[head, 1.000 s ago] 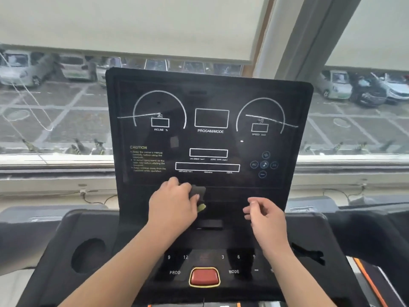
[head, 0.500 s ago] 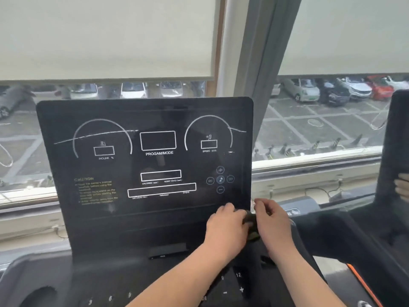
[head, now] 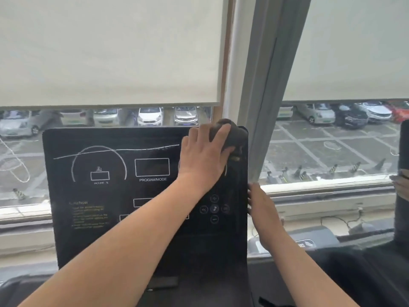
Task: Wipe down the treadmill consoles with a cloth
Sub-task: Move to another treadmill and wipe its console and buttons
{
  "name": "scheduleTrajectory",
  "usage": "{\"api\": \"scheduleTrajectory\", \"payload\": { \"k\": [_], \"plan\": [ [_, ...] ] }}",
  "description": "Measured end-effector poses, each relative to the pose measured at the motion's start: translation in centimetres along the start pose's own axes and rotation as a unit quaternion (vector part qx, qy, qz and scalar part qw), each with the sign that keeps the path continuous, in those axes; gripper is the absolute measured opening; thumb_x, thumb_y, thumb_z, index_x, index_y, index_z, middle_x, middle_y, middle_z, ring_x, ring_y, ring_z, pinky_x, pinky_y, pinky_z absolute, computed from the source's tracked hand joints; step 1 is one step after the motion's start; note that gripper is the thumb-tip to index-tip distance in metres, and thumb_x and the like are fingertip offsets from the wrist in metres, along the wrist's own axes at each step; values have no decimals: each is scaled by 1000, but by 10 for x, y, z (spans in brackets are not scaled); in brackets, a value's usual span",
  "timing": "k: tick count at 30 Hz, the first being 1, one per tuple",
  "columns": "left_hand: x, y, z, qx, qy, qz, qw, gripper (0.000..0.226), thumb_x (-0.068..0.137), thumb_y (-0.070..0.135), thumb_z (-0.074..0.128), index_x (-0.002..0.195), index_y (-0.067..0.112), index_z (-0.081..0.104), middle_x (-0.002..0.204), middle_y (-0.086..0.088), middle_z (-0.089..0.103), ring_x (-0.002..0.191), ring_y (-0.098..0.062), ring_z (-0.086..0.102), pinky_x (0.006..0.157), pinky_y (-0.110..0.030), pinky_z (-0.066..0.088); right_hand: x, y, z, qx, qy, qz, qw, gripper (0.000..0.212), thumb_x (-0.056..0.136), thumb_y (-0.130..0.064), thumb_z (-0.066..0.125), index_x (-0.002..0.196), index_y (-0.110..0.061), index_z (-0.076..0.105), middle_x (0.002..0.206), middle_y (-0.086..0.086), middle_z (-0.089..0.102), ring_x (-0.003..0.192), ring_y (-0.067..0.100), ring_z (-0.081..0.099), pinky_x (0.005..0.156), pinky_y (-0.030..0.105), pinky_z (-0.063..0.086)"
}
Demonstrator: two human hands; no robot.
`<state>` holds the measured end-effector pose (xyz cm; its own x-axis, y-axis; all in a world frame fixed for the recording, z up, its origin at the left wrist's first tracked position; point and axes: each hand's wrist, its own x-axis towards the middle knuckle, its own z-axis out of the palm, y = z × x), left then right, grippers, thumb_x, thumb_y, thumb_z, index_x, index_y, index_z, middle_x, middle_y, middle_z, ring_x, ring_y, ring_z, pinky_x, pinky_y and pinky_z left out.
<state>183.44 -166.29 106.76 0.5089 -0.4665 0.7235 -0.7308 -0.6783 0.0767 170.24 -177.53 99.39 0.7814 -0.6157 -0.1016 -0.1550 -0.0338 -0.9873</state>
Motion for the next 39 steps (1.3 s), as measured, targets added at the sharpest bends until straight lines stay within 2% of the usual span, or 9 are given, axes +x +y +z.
{"api": "scheduleTrajectory", "payload": {
  "k": [4, 9, 12, 15, 18, 21, 26, 33, 39],
  "plan": [
    [-35, 16, 27, 6, -14, 30, 999, 58, 91, 45, 72, 143, 25, 56, 129, -12, 55, 106, -36, 53, 84, -49, 48, 5, 2, -9, 68, 2, 44, 997, 66, 106, -65, 19, 126, -30, 71, 120, -7, 75, 116, 10, 67, 100, 39, 52],
    [-104, 34, 50, -19, -37, 112, 993, 51, 88, 46, 63, 134, 26, 61, 118, -9, 60, 94, -32, 60, 74, -44, 51, 5, 3, -26, 151, -12, 114, 982, 79, 104, -70, 16, 115, -21, 76, 111, 6, 79, 114, 22, 69, 103, 48, 53],
    [-127, 22, 49, -28, -86, 202, 975, 48, 88, 49, 53, 131, 28, 60, 115, -5, 61, 91, -28, 60, 71, -40, 51, 0, -2, -15, 116, 33, 130, 984, 62, 105, -59, 31, 110, -15, 74, 103, 9, 78, 103, 24, 70, 93, 43, 56],
    [-118, -2, 34, 4, -98, 270, 958, 45, 91, 49, 55, 131, 29, 58, 116, -3, 60, 92, -26, 59, 73, -39, 50, -7, -7, 2, 10, 121, 22, 992, 31, 102, -34, 44, 103, -11, 65, 94, 10, 65, 90, 20, 61, 76, 35, 47],
    [-91, -34, 12, 16, -49, 190, 981, 48, 88, 48, 62, 131, 26, 61, 116, -7, 61, 93, -30, 59, 72, -44, 50, -24, -20, 16, -68, 148, -109, 981, 14, 104, -29, 49, 105, -24, 62, 101, -6, 65, 97, 13, 62, 75, 26, 43],
    [-79, -79, -16, 24, -17, 52, 998, 52, 88, 47, 63, 134, 24, 62, 119, -11, 59, 97, -37, 58, 78, -49, 52, -40, -32, 36, -110, 61, -158, 979, 19, 104, -26, 52, 92, -26, 67, 82, -3, 67, 74, 7, 62, 61, 18, 46],
    [-122, -151, -56, 34, -22, -120, 992, 55, 93, 43, 65, 142, 22, 53, 128, -15, 55, 109, -39, 56, 91, -52, 52, -68, -26, 86, -109, -110, -129, 979, 24, 104, -25, 57, 88, -23, 74, 72, 2, 73, 62, 11, 67, 61, 25, 51],
    [-227, -196, -73, -41, -10, -363, 931, 60, 98, 36, 68, 149, 15, 43, 134, -19, 46, 123, -38, 46, 103, -50, 44, -102, -2, 124, -72, -167, -33, 983, 27, 105, -27, 55, 90, -17, 75, 72, 3, 73, 63, 15, 65, 58, 28, 51],
    [-236, -157, -58, -34, -29, -351, 935, 56, 96, 35, 69, 142, 13, 45, 125, -21, 48, 108, -38, 51, 90, -49, 53, -116, 14, 120, -63, -148, -1, 987, 27, 106, -26, 55, 91, -14, 75, 72, 6, 73, 62, 16, 65, 56, 27, 52]
  ]
}}
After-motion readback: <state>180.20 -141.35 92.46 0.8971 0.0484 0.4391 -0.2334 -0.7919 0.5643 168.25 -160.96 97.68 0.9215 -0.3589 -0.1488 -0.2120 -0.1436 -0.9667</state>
